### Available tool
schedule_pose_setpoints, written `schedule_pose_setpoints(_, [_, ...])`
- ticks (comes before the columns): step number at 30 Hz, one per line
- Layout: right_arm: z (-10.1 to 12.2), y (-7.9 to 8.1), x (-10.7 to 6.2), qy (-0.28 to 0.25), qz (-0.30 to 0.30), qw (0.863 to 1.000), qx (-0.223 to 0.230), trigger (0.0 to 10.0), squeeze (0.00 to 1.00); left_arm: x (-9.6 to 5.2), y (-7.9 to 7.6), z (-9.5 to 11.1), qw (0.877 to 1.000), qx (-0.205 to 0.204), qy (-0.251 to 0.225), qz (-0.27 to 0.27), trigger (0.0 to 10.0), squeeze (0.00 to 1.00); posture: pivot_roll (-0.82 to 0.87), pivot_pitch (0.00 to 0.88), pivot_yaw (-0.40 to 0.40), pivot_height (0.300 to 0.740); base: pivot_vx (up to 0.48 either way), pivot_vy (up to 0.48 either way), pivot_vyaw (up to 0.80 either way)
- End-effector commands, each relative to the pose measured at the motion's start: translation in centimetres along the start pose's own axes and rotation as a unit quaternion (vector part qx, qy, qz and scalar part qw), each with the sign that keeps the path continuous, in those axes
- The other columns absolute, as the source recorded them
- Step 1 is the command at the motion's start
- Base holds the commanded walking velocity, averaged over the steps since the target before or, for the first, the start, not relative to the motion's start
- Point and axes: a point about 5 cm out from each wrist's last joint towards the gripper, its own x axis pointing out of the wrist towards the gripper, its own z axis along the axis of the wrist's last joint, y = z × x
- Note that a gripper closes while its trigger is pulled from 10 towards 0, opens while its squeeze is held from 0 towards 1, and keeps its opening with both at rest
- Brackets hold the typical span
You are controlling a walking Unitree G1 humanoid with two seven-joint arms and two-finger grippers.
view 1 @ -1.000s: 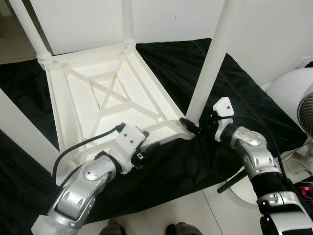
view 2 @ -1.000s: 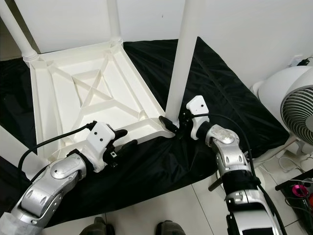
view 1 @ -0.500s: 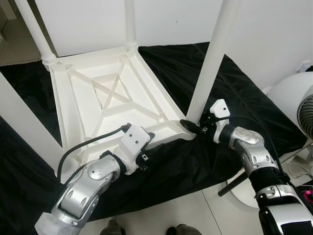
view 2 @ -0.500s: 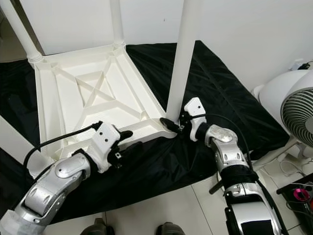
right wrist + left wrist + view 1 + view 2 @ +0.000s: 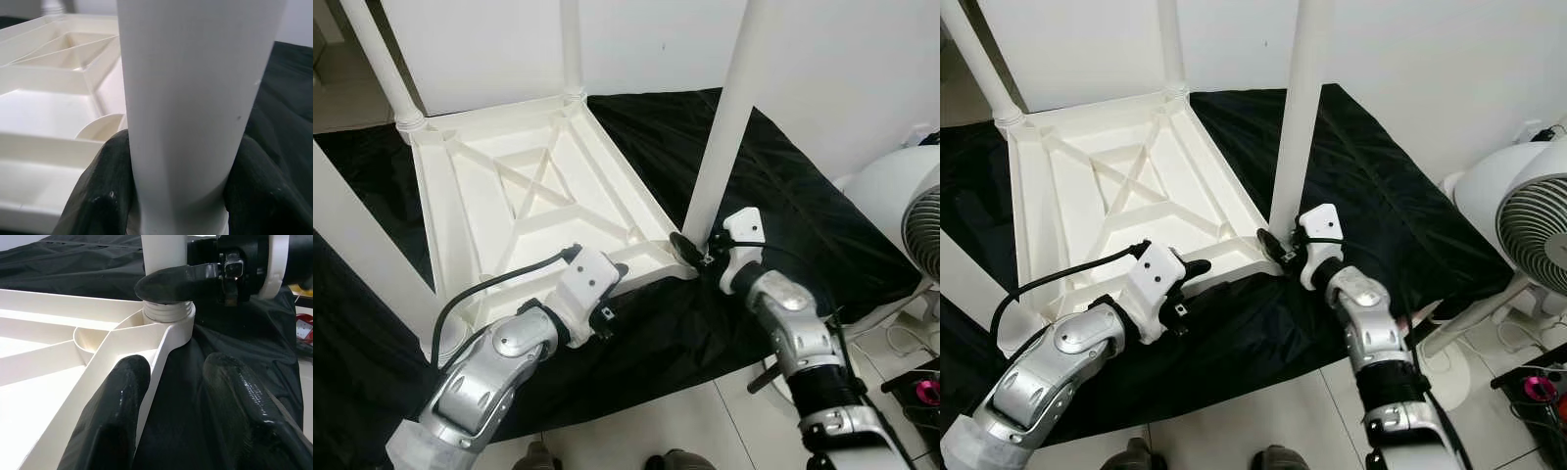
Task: Building children table
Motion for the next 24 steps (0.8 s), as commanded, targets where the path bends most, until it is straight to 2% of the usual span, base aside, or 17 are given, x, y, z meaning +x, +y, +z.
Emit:
schedule_pose_setpoints(1, [0.2, 0.6, -0.3, 0.006, -0.071, 0.997, -0.011, 10.0, 0.0, -0.1, -0.8, -0.3, 0.999, -0.003, 0.007, -0.051, 10.0, 0.0, -0.07, 0.0, -0.01, 0.74, 0.0, 0.0, 0.0])
schedule_pose_setpoints(2, [0.1, 1.1, -0.5, 0.01, -0.108, 0.994, -0.009, 10.0, 0.0, -0.1, -0.8, -0.3, 0.999, -0.003, 0.008, -0.051, 10.0, 0.0, -0.07, 0.0, -0.01, 0.74, 0.0, 0.0, 0.0])
schedule_pose_setpoints(3, [0.1, 1.1, -0.5, 0.01, -0.108, 0.994, -0.009, 10.0, 0.0, -0.1, -0.8, -0.3, 0.999, -0.003, 0.008, -0.051, 10.0, 0.0, -0.07, 0.0, -0.01, 0.74, 0.0, 0.0, 0.0])
schedule_pose_setpoints(5, [-0.2, 2.0, -0.8, 0.012, -0.166, 0.986, 0.013, 10.0, 0.0, -0.1, -0.8, -0.3, 0.999, -0.004, 0.009, -0.051, 10.0, 0.0, -0.07, 0.0, -0.008, 0.74, 0.0, 0.0, 0.0])
schedule_pose_setpoints(8, [-0.3, 2.3, -0.9, 0.013, -0.18, 0.983, 0.025, 10.0, 0.0, -0.1, -0.8, -0.4, 0.999, -0.004, 0.009, -0.051, 10.0, 0.0, -0.07, 0.0, -0.008, 0.74, 0.0, 0.0, 0.0])
schedule_pose_setpoints(10, [-0.3, 3.5, -0.9, 0.02, -0.221, 0.973, 0.062, 10.0, 0.0, -0.2, -0.8, -0.4, 0.999, -0.005, 0.01, -0.052, 10.0, 0.0, -0.07, 0.0, -0.009, 0.74, 0.0, 0.0, 0.0])
schedule_pose_setpoints(11, [0.1, 3.9, -0.6, 0.013, -0.226, 0.972, 0.063, 10.0, 0.0, -0.2, -0.8, -0.4, 0.999, -0.006, 0.01, -0.052, 10.0, 0.0, -0.07, 0.0, -0.006, 0.74, 0.0, 0.0, 0.0])
schedule_pose_setpoints(17, [0.6, 3.9, -0.6, 0.002, -0.228, 0.971, 0.068, 10.0, 0.0, -0.2, -0.8, -0.4, 0.999, -0.005, 0.01, -0.053, 10.0, 0.0, -0.07, 0.0, -0.006, 0.74, 0.0, 0.0, 0.0])
schedule_pose_setpoints(18, [0.7, 3.7, -0.7, -0.005, -0.219, 0.973, 0.069, 10.0, 0.69, -0.1, -0.7, -0.4, 0.999, -0.004, 0.01, -0.053, 10.0, 0.0, -0.07, 0.0, -0.006, 0.74, 0.0, 0.0, 0.0])
schedule_pose_setpoints(19, [0.9, 3.5, -0.9, -0.015, -0.201, 0.977, 0.07, 10.0, 1.0, -0.1, -0.7, -0.3, 0.999, -0.003, 0.01, -0.053, 10.0, 0.0, -0.07, 0.0, -0.007, 0.74, 0.0, 0.0, 0.0])
schedule_pose_setpoints(24, [1.3, 2.4, -1.5, -0.024, -0.184, 0.981, 0.064, 10.0, 1.0, -0.2, -0.7, -0.3, 0.999, -0.002, 0.01, -0.053, 10.0, 0.0, -0.07, 0.0, -0.009, 0.74, 0.0, 0.0, 0.0])
